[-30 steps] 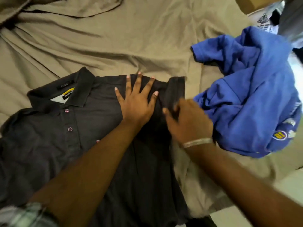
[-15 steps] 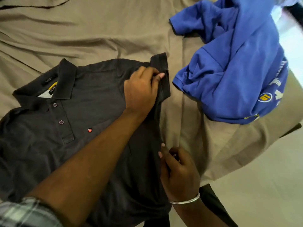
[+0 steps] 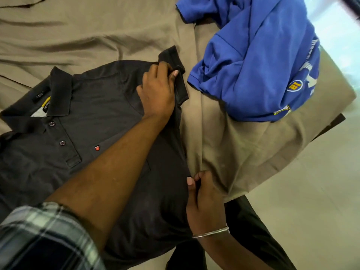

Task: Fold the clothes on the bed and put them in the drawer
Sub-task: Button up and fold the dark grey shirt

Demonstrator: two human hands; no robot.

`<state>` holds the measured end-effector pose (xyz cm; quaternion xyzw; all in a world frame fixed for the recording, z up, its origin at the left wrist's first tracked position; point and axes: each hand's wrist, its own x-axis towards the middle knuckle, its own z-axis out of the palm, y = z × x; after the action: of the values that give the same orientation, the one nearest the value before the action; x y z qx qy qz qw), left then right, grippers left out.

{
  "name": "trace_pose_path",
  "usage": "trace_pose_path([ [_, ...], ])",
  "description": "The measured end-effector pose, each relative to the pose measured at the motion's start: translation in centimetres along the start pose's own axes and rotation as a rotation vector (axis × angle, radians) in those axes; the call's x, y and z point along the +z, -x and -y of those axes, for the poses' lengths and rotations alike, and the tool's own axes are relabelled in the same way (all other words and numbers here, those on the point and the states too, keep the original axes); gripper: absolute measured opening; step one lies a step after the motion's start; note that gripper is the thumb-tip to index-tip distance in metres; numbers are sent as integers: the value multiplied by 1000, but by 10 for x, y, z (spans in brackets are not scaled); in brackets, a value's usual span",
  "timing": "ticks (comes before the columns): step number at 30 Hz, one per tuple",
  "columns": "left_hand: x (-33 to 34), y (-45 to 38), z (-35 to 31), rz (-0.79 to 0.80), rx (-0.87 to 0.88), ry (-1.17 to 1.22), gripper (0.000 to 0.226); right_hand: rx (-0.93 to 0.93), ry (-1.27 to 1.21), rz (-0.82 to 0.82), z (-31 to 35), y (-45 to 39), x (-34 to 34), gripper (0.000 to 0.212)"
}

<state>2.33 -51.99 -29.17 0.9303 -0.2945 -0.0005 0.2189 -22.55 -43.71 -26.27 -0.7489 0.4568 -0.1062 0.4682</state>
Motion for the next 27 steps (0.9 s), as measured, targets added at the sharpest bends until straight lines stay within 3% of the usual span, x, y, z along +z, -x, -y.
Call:
trace_pose_path([
  [4,10,2,0,33,-11,-98,37,56,14,112,-20,6,-5,24],
  [6,10,0,-1,30,-18,-105,38,-5,66,138,-33,13,-13,28],
  [11,0,11,8,123,145,47,46,81,-77,143,-60,34,-30,60],
  [15,-8,13,29,282,328,175,64,-57,-31,296,-77,42,-38,42],
  [17,-11,8,38,345,401,232,65,-19,-62,305,-88,47,-43,41],
  [19,-11,5,44,300,481,227,51,-10,-40,238,-95,48,-52,48],
  [22,-9,5,39,114,536,187,36,-108,88,150,-103,46,-63,41],
  [27,-17,10,15,-85,329,176,30,-271,81,198,-115,38,-65,29],
])
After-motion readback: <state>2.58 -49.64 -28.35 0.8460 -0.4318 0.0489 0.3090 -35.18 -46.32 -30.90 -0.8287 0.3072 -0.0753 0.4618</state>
